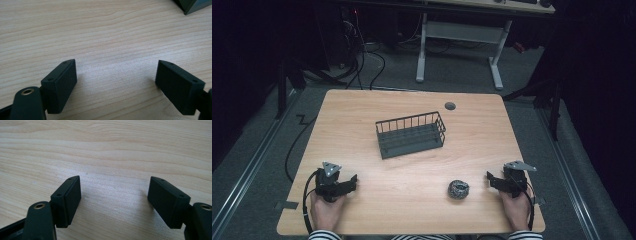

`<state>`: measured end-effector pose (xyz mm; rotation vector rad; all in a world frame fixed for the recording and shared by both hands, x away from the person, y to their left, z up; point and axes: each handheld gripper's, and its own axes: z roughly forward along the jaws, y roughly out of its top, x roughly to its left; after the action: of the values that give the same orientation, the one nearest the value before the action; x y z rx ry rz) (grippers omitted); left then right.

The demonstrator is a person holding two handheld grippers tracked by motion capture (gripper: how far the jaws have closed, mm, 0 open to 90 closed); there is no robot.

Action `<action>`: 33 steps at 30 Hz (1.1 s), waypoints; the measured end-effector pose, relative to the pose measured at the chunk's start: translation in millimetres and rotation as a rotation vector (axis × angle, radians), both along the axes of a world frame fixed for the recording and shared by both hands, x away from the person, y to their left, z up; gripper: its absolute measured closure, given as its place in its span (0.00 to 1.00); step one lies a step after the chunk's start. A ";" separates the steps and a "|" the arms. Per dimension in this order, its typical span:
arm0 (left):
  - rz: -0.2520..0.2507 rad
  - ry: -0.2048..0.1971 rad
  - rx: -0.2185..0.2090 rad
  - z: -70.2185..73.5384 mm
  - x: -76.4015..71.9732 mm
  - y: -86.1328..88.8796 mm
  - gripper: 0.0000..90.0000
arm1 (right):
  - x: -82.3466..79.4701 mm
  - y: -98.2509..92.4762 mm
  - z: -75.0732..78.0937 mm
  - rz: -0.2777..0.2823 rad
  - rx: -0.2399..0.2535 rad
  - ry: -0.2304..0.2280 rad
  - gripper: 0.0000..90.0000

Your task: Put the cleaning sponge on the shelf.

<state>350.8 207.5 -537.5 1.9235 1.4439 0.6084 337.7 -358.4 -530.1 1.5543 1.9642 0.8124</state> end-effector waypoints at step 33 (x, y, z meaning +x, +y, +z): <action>0.002 0.012 -0.063 2.2 -2.0 5.7 0.22 | 0.0 0.1 0.0 0.000 0.000 0.000 0.30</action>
<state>348.7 213.2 -535.3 1.8794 1.4557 0.5468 337.7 -358.3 -530.1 1.5541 1.9638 0.8129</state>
